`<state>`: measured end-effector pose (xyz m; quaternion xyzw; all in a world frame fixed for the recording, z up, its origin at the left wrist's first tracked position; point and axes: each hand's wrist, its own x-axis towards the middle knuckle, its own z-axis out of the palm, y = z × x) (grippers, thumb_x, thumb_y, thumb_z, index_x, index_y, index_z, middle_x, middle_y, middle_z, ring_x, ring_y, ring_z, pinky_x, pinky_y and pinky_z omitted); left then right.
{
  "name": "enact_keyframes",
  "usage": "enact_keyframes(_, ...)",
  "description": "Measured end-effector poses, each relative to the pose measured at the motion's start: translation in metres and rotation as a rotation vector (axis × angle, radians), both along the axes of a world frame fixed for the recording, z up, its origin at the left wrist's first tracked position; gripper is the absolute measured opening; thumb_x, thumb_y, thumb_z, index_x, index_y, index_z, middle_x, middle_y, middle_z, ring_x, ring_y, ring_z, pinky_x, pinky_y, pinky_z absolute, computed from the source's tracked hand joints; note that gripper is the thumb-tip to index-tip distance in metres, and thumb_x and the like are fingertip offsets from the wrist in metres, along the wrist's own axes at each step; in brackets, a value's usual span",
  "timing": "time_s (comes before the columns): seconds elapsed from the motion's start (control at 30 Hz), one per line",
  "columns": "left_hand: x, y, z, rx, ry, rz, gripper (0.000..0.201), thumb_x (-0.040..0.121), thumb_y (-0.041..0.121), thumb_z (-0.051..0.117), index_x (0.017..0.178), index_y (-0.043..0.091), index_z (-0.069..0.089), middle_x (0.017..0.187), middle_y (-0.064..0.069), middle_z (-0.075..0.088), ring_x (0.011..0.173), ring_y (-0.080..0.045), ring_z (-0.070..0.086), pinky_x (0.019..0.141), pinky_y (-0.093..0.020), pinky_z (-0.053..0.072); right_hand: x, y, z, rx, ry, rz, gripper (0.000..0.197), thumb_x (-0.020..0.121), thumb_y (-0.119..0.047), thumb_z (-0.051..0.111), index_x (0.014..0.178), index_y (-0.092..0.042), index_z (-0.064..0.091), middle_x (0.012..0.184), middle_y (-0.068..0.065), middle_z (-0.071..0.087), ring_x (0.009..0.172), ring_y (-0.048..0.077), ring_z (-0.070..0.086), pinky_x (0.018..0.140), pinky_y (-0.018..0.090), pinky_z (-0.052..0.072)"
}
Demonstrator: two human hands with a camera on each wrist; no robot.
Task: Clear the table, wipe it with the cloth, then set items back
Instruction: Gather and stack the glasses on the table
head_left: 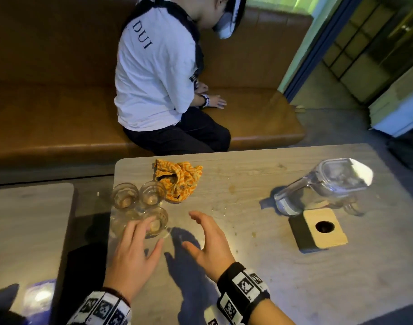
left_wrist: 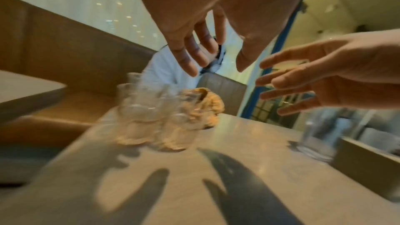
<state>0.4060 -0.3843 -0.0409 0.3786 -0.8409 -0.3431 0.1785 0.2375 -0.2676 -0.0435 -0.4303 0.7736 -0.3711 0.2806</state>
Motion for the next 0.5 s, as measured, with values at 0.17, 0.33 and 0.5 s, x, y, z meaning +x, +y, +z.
enact_keyframes(0.17, -0.092, 0.059, 0.041, -0.064, 0.100, -0.383, 0.037, 0.087, 0.046, 0.050, 0.123, 0.035, 0.052, 0.109, 0.016, 0.047, 0.094, -0.001, 0.057, 0.072, -0.026, 0.054, -0.072, 0.099, 0.064, -0.120, 0.186, -0.156, 0.047, 0.088, -0.019, 0.068, 0.131, -0.025, 0.051, 0.124, -0.010, 0.057, 0.117, -0.003, 0.050, 0.096, 0.011, 0.037)
enact_keyframes(0.33, -0.179, 0.119, 0.074, -0.134, 0.063, -0.700, 0.033, 0.090, 0.046, 0.045, 0.122, 0.037, 0.049, 0.108, 0.016, 0.048, 0.082, 0.001, 0.056, 0.068, -0.018, 0.052, -0.174, 0.210, 0.110, -0.192, 0.417, -0.484, 0.038, 0.086, -0.012, 0.070, 0.121, -0.020, 0.059, 0.113, -0.007, 0.065, 0.104, 0.004, 0.061, 0.088, 0.017, 0.046)
enact_keyframes(0.5, -0.248, 0.172, 0.072, -0.117, -0.053, -0.858, 0.040, 0.090, 0.055, 0.032, 0.127, 0.044, 0.043, 0.106, 0.026, 0.046, 0.083, 0.000, 0.060, 0.071, -0.026, 0.055, -0.297, 0.279, 0.100, 0.004, 0.609, -0.509, 0.046, 0.080, -0.005, 0.073, 0.122, -0.011, 0.057, 0.112, 0.007, 0.063, 0.106, 0.029, 0.060, 0.091, 0.034, 0.044)
